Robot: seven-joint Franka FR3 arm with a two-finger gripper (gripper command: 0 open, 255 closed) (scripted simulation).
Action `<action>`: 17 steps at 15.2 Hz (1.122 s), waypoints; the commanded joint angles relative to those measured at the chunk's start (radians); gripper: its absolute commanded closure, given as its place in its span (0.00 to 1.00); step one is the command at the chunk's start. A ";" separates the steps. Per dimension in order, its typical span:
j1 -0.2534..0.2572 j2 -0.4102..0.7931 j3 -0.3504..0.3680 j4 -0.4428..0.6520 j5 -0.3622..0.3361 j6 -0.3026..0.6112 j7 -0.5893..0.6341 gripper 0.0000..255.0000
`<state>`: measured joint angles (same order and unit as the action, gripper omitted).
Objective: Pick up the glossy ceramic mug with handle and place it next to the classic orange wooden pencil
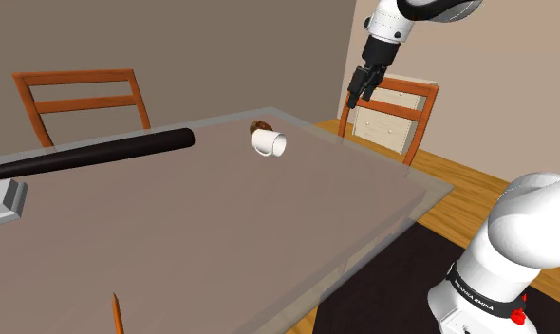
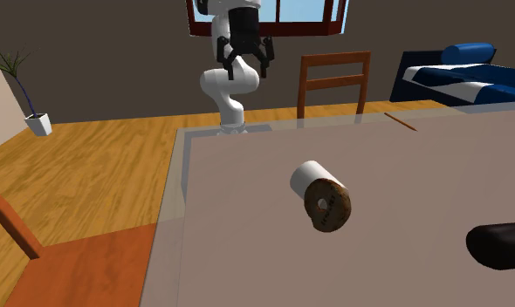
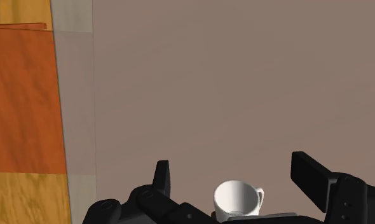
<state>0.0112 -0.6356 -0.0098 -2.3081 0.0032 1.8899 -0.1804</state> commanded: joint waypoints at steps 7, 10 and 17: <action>0.023 0.239 0.030 0.018 -0.033 0.261 -0.036 0.00; 0.029 0.340 0.042 0.048 -0.053 0.346 -0.044 0.00; 0.039 0.587 0.071 0.166 -0.121 0.505 -0.044 0.00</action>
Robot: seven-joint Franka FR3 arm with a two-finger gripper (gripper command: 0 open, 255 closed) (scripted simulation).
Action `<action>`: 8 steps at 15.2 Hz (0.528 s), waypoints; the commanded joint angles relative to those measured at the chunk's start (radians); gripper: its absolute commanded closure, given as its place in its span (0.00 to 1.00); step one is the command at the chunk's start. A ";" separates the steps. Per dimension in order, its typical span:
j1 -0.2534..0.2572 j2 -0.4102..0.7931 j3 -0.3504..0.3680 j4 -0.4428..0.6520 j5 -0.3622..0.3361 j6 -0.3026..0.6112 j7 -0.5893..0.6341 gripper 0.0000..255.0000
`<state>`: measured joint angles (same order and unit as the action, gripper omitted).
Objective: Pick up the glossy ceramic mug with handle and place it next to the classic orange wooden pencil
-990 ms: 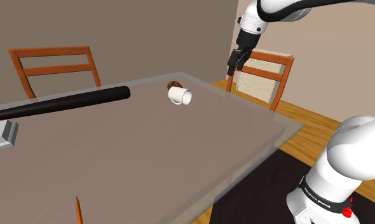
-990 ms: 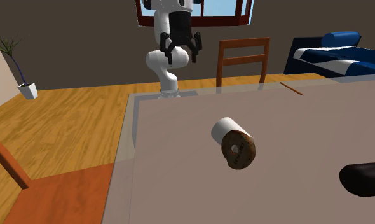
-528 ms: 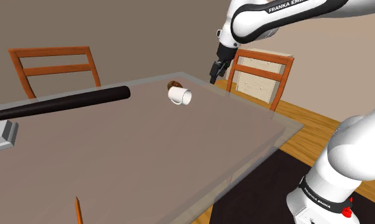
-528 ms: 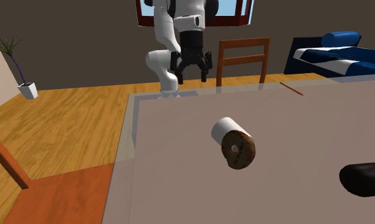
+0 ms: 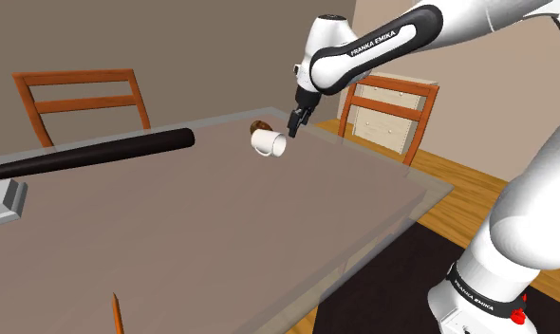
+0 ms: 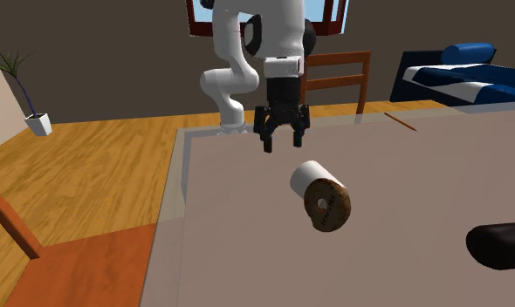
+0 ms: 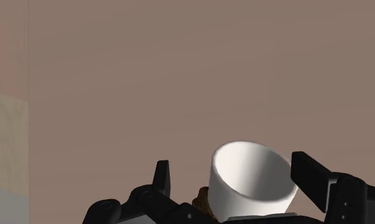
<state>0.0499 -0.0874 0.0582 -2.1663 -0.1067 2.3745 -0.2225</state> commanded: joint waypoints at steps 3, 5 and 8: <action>0.005 0.121 0.008 0.068 -0.039 0.066 0.003 0.00; 0.004 0.141 0.006 0.066 -0.044 0.088 0.007 0.00; 0.003 0.172 0.004 0.065 -0.051 0.120 0.012 0.00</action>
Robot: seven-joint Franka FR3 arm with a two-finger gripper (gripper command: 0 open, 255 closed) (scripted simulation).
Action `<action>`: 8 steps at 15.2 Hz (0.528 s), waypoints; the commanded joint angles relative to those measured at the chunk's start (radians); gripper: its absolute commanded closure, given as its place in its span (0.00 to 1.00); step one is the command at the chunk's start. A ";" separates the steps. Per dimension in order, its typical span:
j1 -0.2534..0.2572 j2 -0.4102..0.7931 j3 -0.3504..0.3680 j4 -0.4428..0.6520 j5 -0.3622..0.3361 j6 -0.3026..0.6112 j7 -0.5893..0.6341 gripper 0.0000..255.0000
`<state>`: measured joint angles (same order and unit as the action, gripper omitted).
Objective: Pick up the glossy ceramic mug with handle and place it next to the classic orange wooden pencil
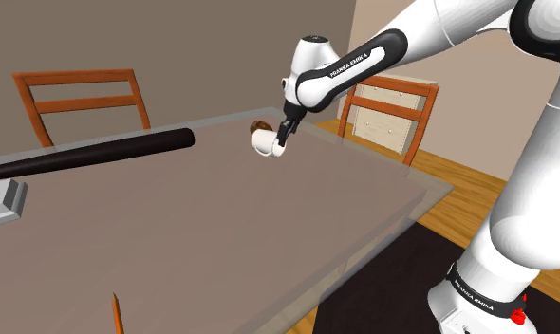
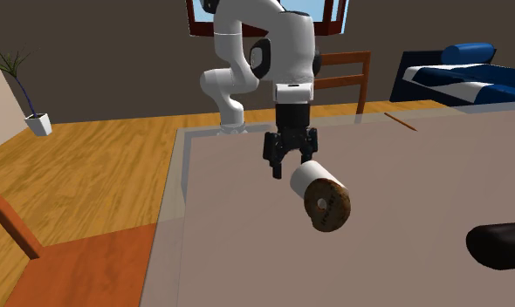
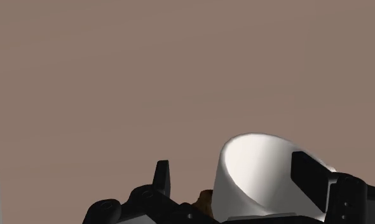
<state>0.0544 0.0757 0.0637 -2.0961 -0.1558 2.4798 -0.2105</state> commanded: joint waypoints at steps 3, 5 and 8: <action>-0.002 0.026 -0.003 -0.005 -0.006 0.031 0.002 0.00; -0.002 0.026 -0.003 -0.004 -0.006 0.031 0.002 0.00; -0.002 0.026 -0.003 -0.004 -0.006 0.031 0.002 0.00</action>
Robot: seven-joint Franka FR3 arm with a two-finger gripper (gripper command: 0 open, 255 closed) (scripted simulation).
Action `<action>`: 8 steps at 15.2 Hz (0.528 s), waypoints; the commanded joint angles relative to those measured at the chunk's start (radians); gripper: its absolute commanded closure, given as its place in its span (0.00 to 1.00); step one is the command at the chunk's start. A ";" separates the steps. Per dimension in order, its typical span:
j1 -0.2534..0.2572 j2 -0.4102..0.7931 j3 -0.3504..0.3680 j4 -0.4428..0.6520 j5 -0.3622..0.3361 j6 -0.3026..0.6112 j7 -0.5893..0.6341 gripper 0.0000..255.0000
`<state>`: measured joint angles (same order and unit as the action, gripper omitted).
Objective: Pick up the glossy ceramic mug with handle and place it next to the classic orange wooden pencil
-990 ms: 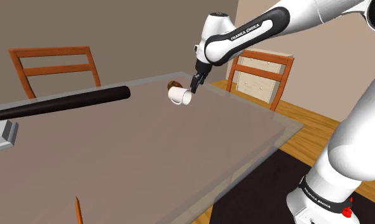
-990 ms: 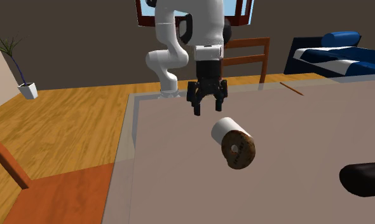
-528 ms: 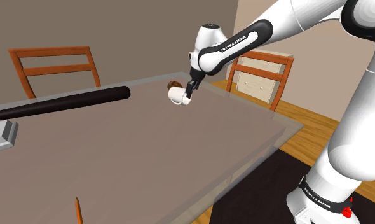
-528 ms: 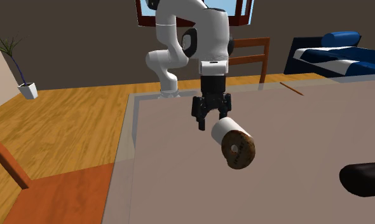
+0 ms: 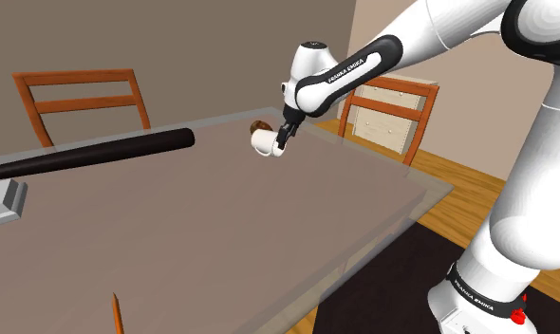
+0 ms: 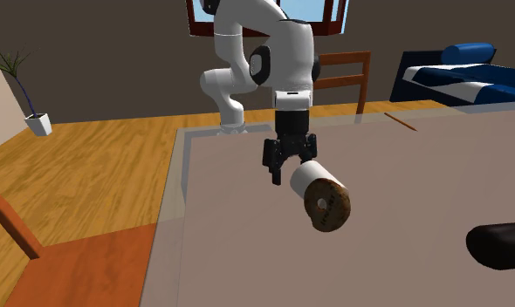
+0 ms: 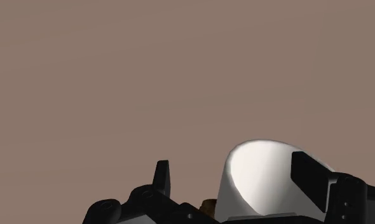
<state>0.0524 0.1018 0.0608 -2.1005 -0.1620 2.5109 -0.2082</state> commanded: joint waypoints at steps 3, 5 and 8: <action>0.000 0.000 0.000 0.000 0.000 0.000 0.000 1.00; 0.000 0.000 0.000 0.000 0.000 0.000 0.000 1.00; 0.000 0.000 0.000 0.000 0.000 0.000 0.000 1.00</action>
<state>0.0521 0.1009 0.0606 -2.1007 -0.1620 2.5112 -0.2081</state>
